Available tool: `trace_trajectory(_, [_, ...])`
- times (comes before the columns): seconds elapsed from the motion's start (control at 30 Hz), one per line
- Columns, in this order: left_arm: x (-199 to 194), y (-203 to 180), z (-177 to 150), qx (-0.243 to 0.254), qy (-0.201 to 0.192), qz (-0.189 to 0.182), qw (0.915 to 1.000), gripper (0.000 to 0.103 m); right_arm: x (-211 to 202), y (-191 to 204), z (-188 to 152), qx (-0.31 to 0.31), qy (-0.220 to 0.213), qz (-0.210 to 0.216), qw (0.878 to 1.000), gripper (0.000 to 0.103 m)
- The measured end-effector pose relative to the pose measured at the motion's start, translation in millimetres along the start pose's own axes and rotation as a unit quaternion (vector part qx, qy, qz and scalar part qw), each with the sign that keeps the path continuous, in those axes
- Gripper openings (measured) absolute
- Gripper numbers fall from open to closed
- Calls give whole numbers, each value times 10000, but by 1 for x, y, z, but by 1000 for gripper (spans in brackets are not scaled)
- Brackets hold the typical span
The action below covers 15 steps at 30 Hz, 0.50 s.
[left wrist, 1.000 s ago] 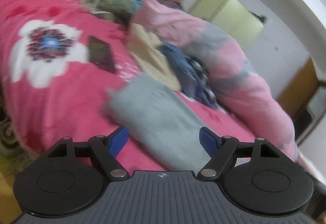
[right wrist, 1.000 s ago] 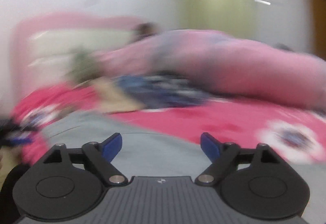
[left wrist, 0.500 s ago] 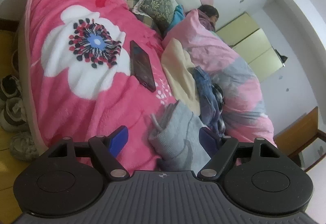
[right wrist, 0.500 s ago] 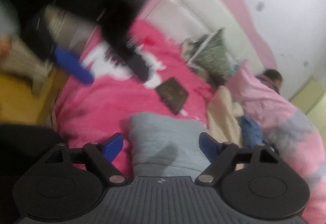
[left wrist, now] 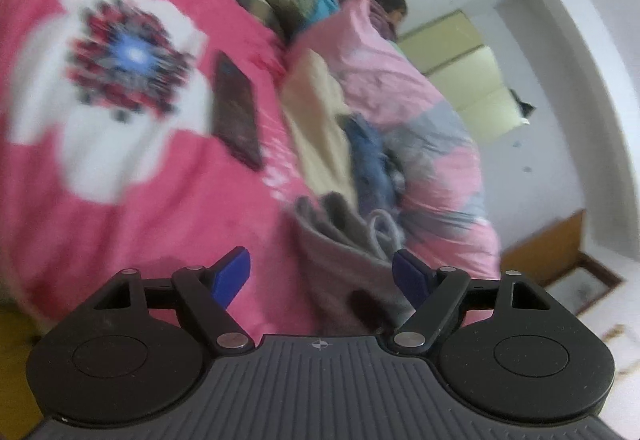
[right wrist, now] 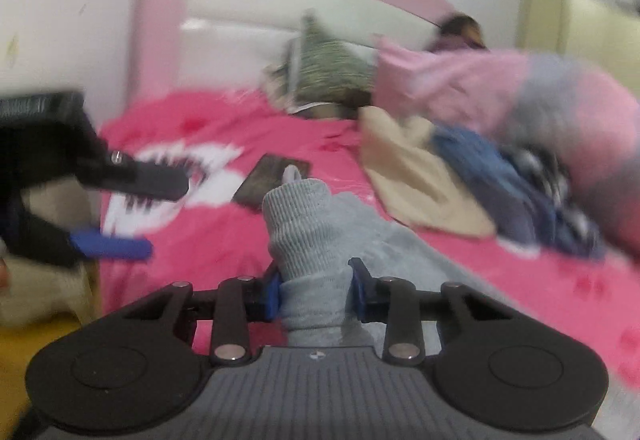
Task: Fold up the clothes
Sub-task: 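Grasp the grey fleece end with the right gripper while the left gripper grasps grey fabric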
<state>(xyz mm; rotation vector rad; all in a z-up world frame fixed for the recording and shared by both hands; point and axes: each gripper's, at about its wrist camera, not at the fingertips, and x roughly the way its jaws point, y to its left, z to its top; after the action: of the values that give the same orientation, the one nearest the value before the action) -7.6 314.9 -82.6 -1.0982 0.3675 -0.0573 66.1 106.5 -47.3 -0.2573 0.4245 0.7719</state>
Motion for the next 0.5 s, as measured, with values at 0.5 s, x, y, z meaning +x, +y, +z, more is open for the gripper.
trace_trajectory(0.5, [110,18,29,-954,1576,-353,9822,82,4,5,-6,-78,-136,-164,9997,35])
